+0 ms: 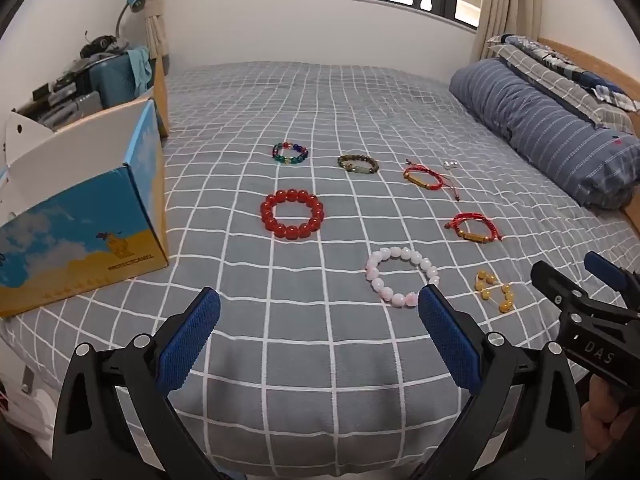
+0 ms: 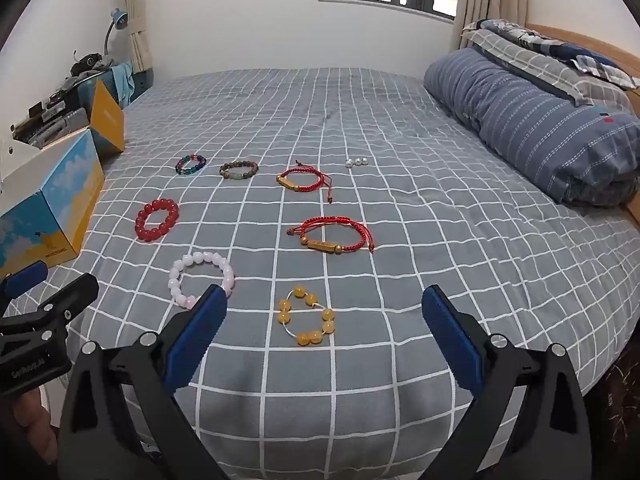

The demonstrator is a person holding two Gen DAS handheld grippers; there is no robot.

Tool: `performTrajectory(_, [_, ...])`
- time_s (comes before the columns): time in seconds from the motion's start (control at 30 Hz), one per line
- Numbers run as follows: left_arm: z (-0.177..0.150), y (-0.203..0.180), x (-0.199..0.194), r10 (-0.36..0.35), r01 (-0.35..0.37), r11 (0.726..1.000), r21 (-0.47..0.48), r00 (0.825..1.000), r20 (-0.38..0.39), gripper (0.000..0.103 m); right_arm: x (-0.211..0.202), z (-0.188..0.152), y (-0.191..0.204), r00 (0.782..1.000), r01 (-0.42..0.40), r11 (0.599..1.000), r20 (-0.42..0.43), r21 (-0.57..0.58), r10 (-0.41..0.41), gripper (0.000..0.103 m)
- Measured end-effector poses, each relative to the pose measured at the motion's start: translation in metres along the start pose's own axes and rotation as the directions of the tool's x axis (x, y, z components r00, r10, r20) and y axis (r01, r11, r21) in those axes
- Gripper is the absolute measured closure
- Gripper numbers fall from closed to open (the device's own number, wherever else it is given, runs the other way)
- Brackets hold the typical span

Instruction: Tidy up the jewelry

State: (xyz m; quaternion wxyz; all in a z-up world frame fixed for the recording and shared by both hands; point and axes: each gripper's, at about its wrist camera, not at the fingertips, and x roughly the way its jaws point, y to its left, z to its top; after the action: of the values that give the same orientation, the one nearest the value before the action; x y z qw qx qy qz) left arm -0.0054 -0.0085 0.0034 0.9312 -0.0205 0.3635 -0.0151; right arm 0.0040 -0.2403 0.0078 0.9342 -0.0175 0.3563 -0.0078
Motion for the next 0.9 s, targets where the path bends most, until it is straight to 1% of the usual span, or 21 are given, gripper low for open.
performTrajectory(0.13, [0.001, 0.000, 0.002, 0.001, -0.001, 1.000, 0.010, 1.000, -0.003, 0.006, 0.003, 0.001, 0.000, 1.000, 0.008, 1.000, -0.005, -0.002, -0.008, 0.009])
performTrajectory(0.23, [0.004, 0.004, 0.003, 0.022, -0.022, 1.000, -0.002, 1.000, 0.003, 0.006, 0.006, 0.001, 0.000, 1.000, 0.004, 1.000, -0.008, 0.003, -0.004, 0.009])
performTrajectory(0.6, [0.005, 0.000, 0.006, 0.009, -0.009, 1.000, -0.006, 1.000, -0.007, 0.006, 0.011, 0.003, -0.001, 1.000, 0.006, 1.000, -0.017, 0.017, -0.006, 0.009])
performTrajectory(0.9, [0.004, -0.003, 0.006, 0.023, -0.023, 1.000, 0.001, 1.000, -0.004, 0.006, 0.011, 0.002, -0.002, 1.000, 0.013, 1.000, -0.008, 0.009, -0.012, 0.009])
